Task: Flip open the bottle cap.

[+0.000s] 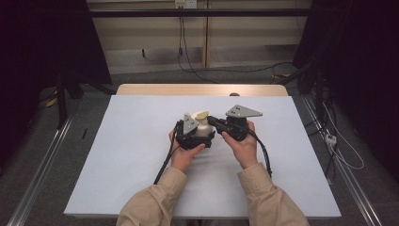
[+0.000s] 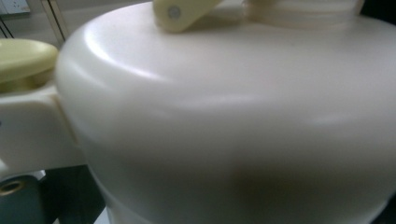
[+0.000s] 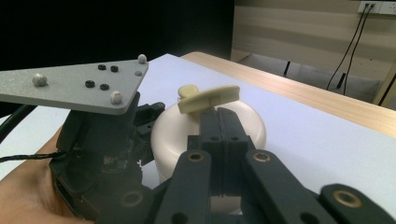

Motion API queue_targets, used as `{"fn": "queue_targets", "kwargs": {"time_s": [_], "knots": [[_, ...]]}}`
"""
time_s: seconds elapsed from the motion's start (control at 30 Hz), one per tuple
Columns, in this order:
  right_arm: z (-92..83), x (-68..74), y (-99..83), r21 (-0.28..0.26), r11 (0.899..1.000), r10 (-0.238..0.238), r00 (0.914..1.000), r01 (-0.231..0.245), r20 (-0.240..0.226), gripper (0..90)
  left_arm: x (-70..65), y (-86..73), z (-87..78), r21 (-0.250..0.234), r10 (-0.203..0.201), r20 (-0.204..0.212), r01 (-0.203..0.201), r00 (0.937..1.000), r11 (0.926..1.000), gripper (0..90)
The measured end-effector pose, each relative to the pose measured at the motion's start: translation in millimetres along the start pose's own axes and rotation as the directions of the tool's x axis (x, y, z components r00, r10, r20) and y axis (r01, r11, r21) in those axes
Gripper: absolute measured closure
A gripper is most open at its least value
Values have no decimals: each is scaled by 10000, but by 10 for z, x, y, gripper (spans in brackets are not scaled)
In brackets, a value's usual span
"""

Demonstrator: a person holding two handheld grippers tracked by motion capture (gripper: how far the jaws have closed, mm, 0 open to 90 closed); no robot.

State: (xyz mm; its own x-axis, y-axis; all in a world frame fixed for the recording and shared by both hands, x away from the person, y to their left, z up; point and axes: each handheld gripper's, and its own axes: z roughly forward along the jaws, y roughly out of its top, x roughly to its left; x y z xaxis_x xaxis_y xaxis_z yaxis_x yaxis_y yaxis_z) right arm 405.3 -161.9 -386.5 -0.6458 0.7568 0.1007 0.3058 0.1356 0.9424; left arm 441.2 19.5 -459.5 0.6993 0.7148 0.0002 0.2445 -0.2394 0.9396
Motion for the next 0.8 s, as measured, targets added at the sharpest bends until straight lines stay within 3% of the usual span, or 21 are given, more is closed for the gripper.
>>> {"fn": "queue_targets", "kwargs": {"time_s": [0.8], "knots": [[80, 8, 51, -224, 9997, 16, 9998, -20, -203, 900, -11, -1, 6, -35, -81, -31, 81, 10000, 10000, 49]]}}
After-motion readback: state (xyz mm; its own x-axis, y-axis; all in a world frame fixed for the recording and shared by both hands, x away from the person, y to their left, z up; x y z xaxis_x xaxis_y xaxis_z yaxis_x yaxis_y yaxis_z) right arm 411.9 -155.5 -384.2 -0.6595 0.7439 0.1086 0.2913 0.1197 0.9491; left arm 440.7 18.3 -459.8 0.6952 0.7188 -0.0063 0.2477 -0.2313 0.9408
